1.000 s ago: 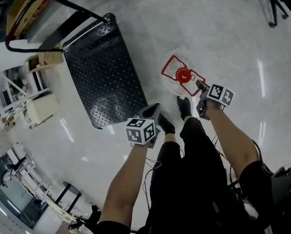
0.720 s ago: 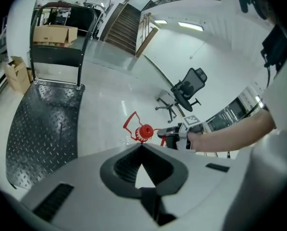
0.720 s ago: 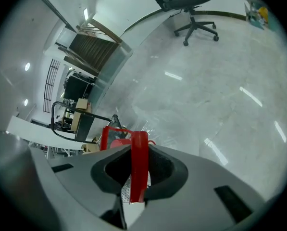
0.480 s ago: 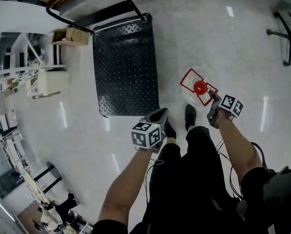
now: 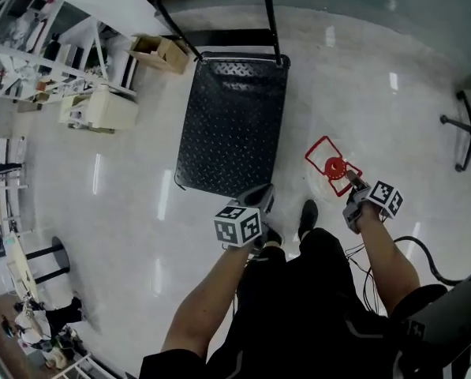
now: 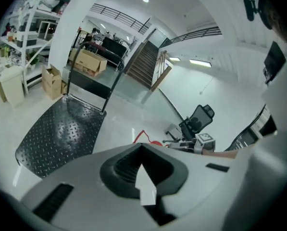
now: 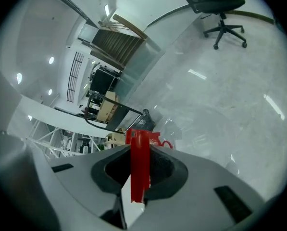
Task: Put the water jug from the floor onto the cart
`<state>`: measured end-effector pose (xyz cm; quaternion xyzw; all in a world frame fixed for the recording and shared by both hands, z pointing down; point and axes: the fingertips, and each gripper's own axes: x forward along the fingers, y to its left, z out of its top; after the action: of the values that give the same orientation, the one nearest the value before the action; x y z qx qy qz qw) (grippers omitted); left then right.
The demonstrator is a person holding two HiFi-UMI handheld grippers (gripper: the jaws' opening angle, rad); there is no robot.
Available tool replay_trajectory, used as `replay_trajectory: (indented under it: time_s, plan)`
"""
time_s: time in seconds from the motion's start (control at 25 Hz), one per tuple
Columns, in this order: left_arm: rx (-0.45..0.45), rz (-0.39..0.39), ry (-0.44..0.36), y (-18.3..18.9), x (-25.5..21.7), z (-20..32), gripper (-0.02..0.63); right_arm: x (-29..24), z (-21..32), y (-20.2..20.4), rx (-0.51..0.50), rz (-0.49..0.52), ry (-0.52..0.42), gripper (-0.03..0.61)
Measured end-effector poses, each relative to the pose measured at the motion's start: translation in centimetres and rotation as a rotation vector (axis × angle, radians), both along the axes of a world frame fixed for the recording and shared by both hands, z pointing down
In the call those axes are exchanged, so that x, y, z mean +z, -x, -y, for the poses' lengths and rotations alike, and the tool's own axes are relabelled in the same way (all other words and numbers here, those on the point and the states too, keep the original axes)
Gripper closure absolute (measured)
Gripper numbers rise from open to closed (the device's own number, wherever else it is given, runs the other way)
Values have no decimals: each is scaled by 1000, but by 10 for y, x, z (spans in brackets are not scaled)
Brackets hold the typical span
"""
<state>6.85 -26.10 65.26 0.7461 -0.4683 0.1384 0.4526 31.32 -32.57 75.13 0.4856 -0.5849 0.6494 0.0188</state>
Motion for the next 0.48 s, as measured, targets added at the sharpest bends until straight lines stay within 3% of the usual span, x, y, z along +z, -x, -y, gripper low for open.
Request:
replay_trajectory:
  time_s: [0.2,0.48]
  plan:
    - [-122,-9,-64,53,-48,-9,621,-59,13,54,-81,29,-63,515]
    - [-238,9,-151,143,-76,-33,621,-101,38,173,-212,73,-132,515]
